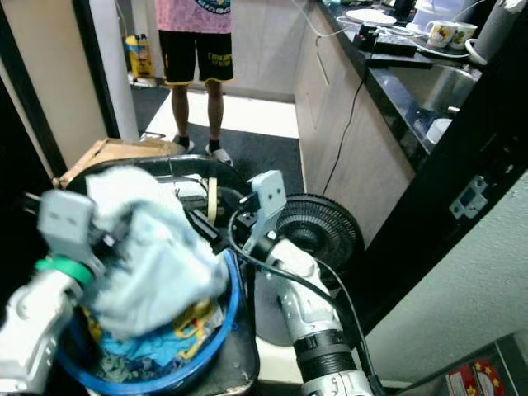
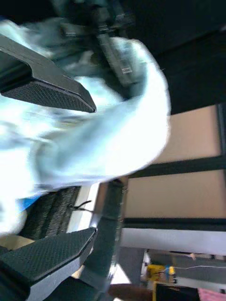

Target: Clothes washing

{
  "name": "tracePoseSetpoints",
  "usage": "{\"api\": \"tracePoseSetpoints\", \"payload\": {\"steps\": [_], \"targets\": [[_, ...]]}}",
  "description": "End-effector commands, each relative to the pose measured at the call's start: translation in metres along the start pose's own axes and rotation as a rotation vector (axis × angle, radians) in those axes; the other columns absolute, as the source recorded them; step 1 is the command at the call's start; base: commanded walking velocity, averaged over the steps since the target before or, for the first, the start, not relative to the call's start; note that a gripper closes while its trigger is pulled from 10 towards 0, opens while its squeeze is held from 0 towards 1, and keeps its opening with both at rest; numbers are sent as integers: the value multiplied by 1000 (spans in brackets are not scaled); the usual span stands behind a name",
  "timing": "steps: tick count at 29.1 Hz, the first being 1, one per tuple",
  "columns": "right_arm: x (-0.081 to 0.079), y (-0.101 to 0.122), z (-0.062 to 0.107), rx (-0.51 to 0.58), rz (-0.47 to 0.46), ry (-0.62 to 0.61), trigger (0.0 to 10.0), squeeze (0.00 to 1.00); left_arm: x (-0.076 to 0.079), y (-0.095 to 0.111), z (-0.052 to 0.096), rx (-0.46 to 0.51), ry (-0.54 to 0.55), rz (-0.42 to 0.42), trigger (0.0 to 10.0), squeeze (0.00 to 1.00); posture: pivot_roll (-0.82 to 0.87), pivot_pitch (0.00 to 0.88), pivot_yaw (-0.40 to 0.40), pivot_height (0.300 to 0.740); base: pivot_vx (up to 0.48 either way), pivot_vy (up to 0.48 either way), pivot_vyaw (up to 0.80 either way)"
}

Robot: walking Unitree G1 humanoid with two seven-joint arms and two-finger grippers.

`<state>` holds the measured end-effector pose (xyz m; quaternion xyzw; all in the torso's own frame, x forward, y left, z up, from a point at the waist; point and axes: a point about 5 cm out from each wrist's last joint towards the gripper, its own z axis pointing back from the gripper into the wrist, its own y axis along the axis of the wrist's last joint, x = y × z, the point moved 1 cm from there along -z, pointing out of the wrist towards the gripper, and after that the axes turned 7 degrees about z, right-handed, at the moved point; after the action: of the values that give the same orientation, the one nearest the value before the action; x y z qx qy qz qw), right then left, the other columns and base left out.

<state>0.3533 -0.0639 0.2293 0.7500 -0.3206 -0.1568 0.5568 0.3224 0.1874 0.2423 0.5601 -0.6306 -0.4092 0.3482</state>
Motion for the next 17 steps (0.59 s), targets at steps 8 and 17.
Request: {"api": "tracePoseSetpoints", "payload": {"steps": [8,17], "targets": [[-3,11,-1,32,-6,50,10000,0,15,33,-1,129,-49,57,0,0,8,40,-34,740,0,0,0],[-3,9,0,17,-2,36,10000,0,13,16,-3,26,-78,-64,0,0,4,46,-36,740,0,0,0]]}}
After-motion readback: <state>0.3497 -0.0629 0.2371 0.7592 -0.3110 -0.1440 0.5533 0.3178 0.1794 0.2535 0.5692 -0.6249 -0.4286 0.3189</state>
